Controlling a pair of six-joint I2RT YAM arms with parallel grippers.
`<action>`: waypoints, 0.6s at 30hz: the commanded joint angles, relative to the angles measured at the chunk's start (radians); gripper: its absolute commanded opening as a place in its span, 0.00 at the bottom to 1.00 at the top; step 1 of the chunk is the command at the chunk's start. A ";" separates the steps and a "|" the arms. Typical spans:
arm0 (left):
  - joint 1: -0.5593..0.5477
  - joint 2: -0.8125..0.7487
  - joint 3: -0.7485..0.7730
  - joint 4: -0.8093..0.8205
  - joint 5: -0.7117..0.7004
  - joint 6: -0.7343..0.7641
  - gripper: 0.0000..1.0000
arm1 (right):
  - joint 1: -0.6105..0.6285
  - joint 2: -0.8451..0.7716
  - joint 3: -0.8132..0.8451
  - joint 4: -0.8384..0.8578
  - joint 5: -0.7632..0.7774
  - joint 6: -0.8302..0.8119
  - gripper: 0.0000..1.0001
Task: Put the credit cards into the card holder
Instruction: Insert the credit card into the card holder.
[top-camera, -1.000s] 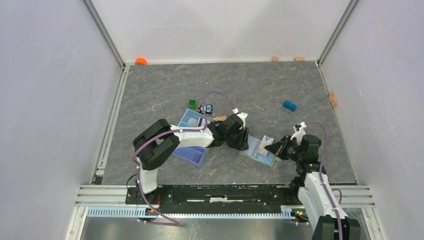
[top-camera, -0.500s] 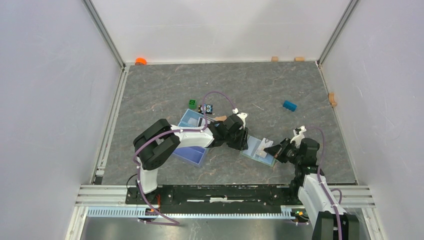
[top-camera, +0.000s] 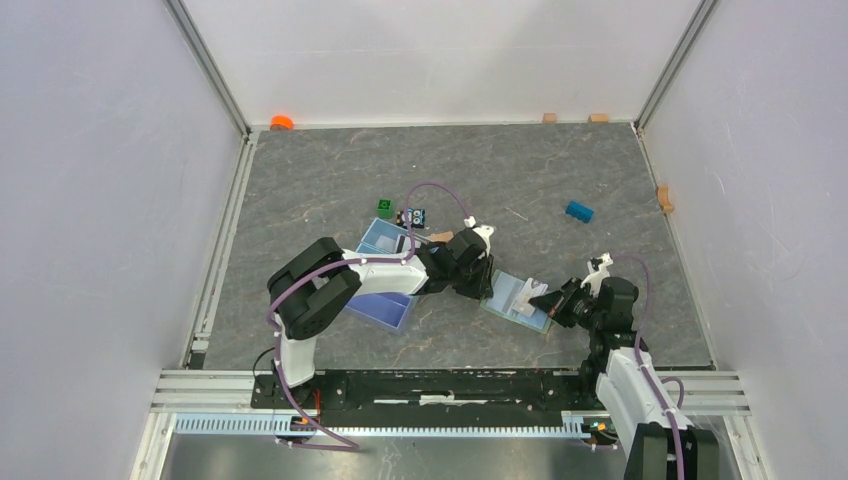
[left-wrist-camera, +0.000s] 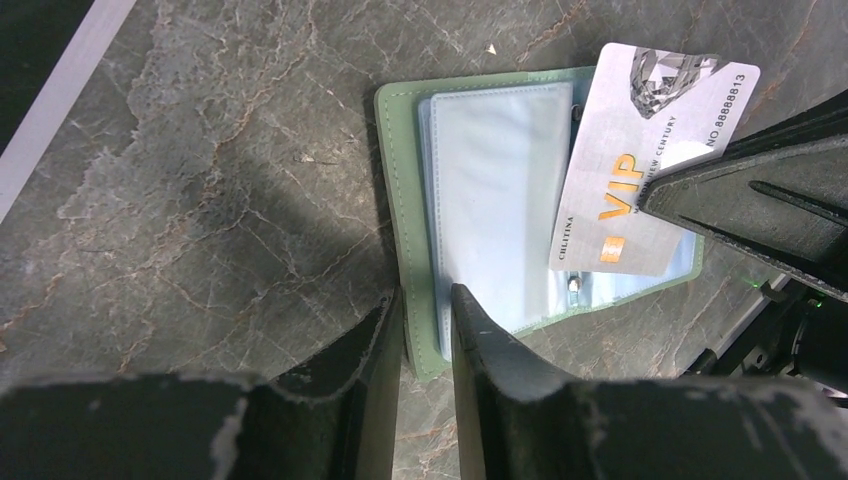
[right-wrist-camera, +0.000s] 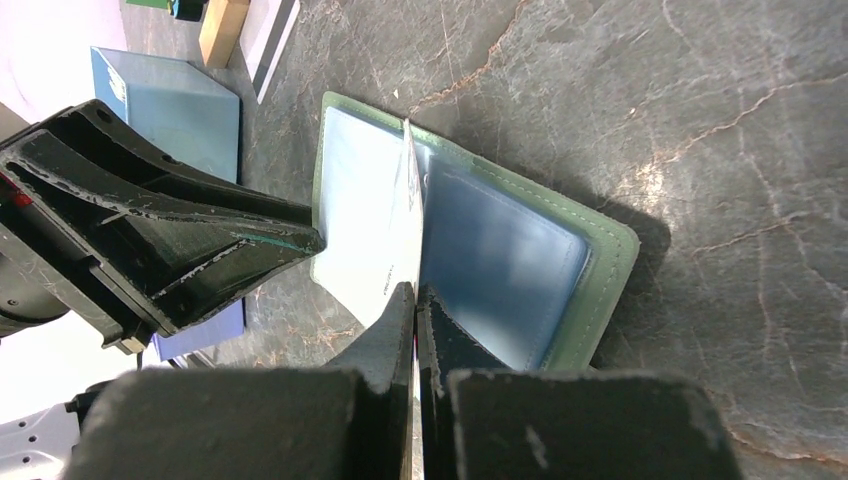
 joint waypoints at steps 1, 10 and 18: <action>-0.005 0.032 0.010 -0.026 -0.012 0.043 0.29 | -0.002 0.013 -0.076 -0.026 0.043 -0.032 0.00; -0.005 0.042 0.016 -0.033 -0.009 0.051 0.23 | -0.001 0.031 -0.074 -0.106 0.071 -0.073 0.00; -0.005 0.042 0.016 -0.025 0.006 0.055 0.20 | 0.001 0.030 -0.072 -0.118 0.081 -0.075 0.00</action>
